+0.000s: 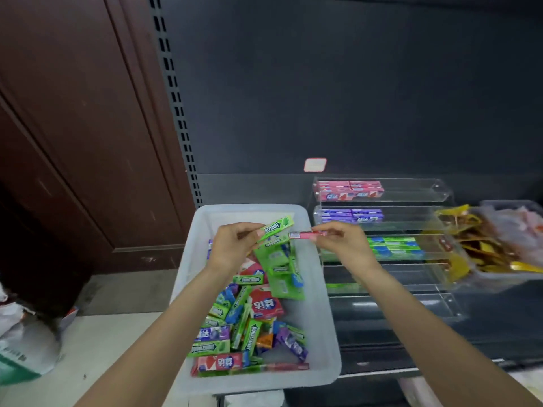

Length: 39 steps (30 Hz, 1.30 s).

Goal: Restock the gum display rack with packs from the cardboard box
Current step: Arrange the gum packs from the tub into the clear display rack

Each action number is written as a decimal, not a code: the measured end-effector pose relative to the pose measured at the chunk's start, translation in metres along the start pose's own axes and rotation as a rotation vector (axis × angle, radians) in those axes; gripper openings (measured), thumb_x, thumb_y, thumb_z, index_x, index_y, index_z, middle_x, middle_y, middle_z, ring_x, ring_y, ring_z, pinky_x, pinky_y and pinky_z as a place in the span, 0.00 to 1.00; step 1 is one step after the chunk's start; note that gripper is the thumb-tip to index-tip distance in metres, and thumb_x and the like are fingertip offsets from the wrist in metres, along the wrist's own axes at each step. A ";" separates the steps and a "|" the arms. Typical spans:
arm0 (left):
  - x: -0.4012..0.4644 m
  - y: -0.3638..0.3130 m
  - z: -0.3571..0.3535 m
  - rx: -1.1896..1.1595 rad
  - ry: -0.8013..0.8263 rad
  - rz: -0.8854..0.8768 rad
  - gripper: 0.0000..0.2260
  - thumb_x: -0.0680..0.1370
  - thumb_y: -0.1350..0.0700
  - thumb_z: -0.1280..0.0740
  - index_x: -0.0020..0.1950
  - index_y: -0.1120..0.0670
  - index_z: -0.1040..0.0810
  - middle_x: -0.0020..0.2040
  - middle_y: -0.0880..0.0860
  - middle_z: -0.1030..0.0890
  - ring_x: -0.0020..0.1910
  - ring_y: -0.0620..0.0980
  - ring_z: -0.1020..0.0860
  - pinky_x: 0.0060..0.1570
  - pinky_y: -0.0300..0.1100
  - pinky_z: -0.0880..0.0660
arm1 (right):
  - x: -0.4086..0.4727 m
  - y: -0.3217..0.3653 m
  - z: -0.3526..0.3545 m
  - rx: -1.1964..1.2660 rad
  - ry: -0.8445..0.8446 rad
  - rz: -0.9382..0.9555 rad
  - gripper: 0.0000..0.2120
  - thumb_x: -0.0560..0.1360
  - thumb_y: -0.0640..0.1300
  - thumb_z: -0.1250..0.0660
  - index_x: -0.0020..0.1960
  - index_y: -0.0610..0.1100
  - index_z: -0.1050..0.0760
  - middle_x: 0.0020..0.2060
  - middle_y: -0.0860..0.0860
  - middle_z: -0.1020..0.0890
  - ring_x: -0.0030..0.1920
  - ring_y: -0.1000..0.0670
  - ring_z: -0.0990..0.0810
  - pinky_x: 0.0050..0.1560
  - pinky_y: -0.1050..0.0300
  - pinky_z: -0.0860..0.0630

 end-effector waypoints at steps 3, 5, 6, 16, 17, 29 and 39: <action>0.004 -0.016 -0.047 -0.008 0.002 -0.023 0.06 0.76 0.64 0.33 0.50 0.59 0.19 0.41 0.51 0.19 0.43 0.50 0.22 0.48 0.40 0.22 | 0.008 -0.002 0.047 0.065 -0.027 -0.005 0.01 0.71 0.39 0.28 0.41 0.44 0.19 0.37 0.48 0.18 0.40 0.50 0.19 0.48 0.59 0.22; 0.007 -0.026 -0.074 0.008 -0.006 -0.039 0.06 0.76 0.64 0.33 0.50 0.59 0.19 0.40 0.50 0.19 0.42 0.49 0.23 0.46 0.38 0.23 | 0.017 -0.004 0.078 0.030 -0.037 0.046 0.04 0.71 0.35 0.29 0.42 0.43 0.19 0.38 0.49 0.17 0.40 0.54 0.20 0.46 0.61 0.23; 0.008 -0.030 -0.087 0.016 -0.016 -0.051 0.06 0.76 0.64 0.33 0.51 0.59 0.19 0.39 0.51 0.19 0.41 0.48 0.23 0.43 0.34 0.24 | 0.022 -0.005 0.092 0.021 -0.038 0.071 0.07 0.70 0.33 0.29 0.44 0.42 0.19 0.40 0.50 0.18 0.39 0.56 0.21 0.44 0.64 0.24; 0.021 -0.055 -0.160 -0.037 -0.101 -0.057 0.07 0.76 0.64 0.33 0.53 0.60 0.20 0.44 0.56 0.19 0.44 0.49 0.21 0.46 0.35 0.23 | 0.069 -0.016 0.173 -0.043 -0.074 0.151 0.08 0.71 0.34 0.29 0.49 0.42 0.19 0.44 0.50 0.18 0.44 0.57 0.21 0.43 0.70 0.25; 0.023 -0.057 -0.161 -0.032 -0.114 -0.057 0.07 0.76 0.63 0.33 0.52 0.60 0.19 0.45 0.56 0.19 0.45 0.50 0.21 0.47 0.36 0.22 | 0.076 -0.017 0.175 -0.085 -0.100 0.164 0.08 0.71 0.34 0.29 0.49 0.42 0.19 0.44 0.50 0.18 0.44 0.56 0.21 0.44 0.70 0.26; 0.048 -0.073 -0.171 -0.056 -0.185 -0.028 0.05 0.76 0.64 0.34 0.51 0.60 0.21 0.41 0.52 0.19 0.41 0.46 0.21 0.43 0.33 0.22 | 0.117 -0.020 0.173 -0.190 -0.127 0.226 0.10 0.71 0.36 0.29 0.52 0.43 0.18 0.42 0.50 0.18 0.41 0.60 0.22 0.43 0.72 0.30; 0.051 -0.074 -0.173 -0.022 -0.179 -0.033 0.06 0.76 0.64 0.34 0.52 0.61 0.20 0.42 0.52 0.19 0.41 0.43 0.21 0.41 0.30 0.22 | 0.126 -0.020 0.178 -0.344 -0.013 0.248 0.13 0.73 0.36 0.30 0.57 0.42 0.20 0.49 0.46 0.17 0.48 0.53 0.21 0.55 0.55 0.22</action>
Point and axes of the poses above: each hand's wrist, its own x-axis towards the middle knuckle, its own z-axis out of the back of the hand, y = z × x, the point moved 1 cm from there along x, towards the middle knuckle
